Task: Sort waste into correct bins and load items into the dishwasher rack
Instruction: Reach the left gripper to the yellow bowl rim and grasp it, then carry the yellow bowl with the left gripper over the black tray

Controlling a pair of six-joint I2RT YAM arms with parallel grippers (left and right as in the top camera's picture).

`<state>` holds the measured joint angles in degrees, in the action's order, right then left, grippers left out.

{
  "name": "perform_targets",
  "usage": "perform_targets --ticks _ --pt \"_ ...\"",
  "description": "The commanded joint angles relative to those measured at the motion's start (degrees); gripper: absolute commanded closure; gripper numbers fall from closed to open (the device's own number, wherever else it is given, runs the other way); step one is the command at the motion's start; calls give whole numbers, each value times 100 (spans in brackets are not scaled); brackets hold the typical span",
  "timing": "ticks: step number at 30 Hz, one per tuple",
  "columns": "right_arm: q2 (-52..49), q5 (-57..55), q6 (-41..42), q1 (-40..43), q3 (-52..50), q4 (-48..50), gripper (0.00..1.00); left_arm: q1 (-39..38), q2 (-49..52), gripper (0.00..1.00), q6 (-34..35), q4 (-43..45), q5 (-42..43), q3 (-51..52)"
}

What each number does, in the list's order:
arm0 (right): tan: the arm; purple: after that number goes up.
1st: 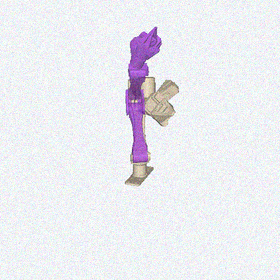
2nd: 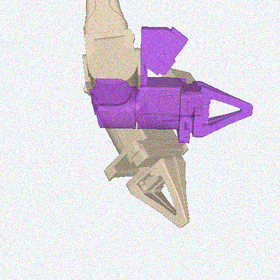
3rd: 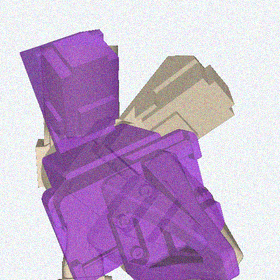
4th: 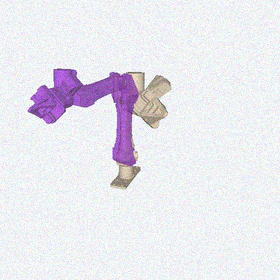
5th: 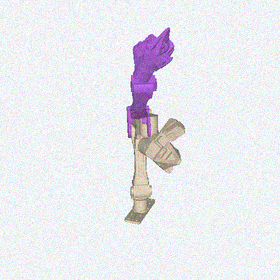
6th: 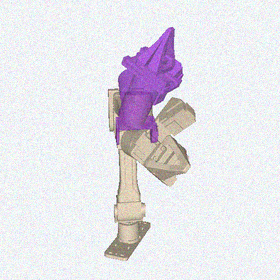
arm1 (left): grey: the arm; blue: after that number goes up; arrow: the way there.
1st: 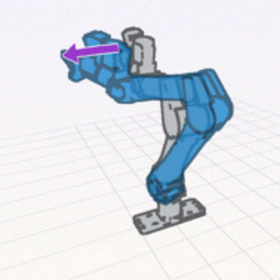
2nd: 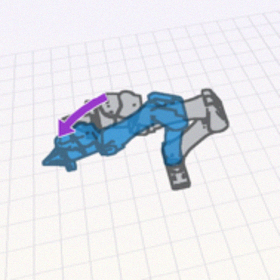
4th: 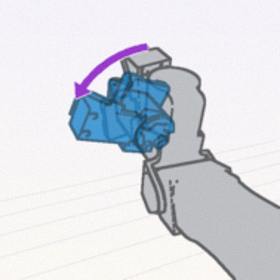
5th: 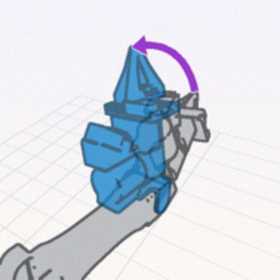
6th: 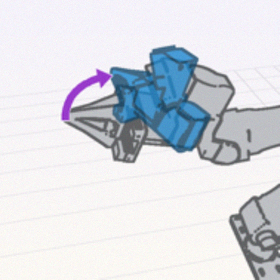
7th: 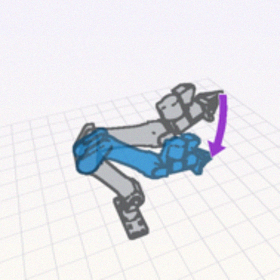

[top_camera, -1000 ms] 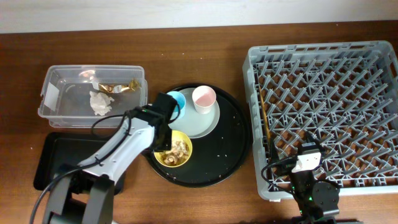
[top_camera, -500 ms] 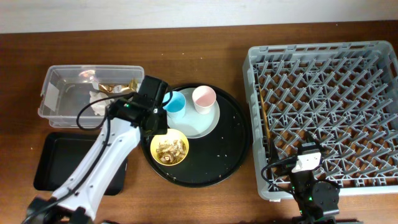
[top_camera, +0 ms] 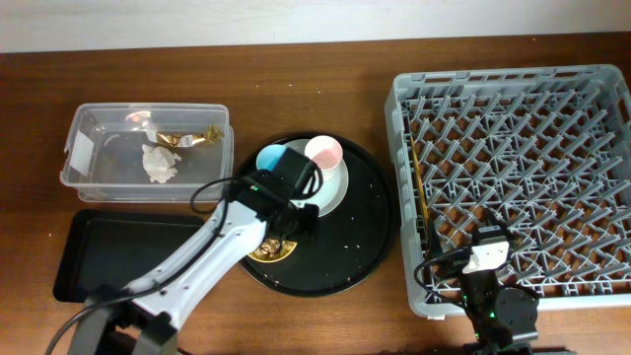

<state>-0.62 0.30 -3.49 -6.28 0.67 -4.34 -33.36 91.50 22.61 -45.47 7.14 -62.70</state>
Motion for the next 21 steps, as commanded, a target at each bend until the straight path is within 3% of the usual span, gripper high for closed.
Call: perform_targets --ticks 1,4,9,16,19,21 --pt "37 37 -11 -39 -35 -20 1 -63 308 57 98 52 -153 76" --pt "37 37 -11 -39 -35 -20 2 -90 551 59 184 83 -201 81" --pt "37 37 -11 -39 -35 -20 2 -116 612 71 181 48 -245 85" --pt "37 37 -11 -39 -35 -20 2 -116 610 78 225 208 -264 407" --pt "37 37 -11 -39 -35 -20 2 -114 610 94 223 203 -264 407" --pt "37 37 -11 -39 -35 -20 2 -116 610 99 223 203 -264 407"
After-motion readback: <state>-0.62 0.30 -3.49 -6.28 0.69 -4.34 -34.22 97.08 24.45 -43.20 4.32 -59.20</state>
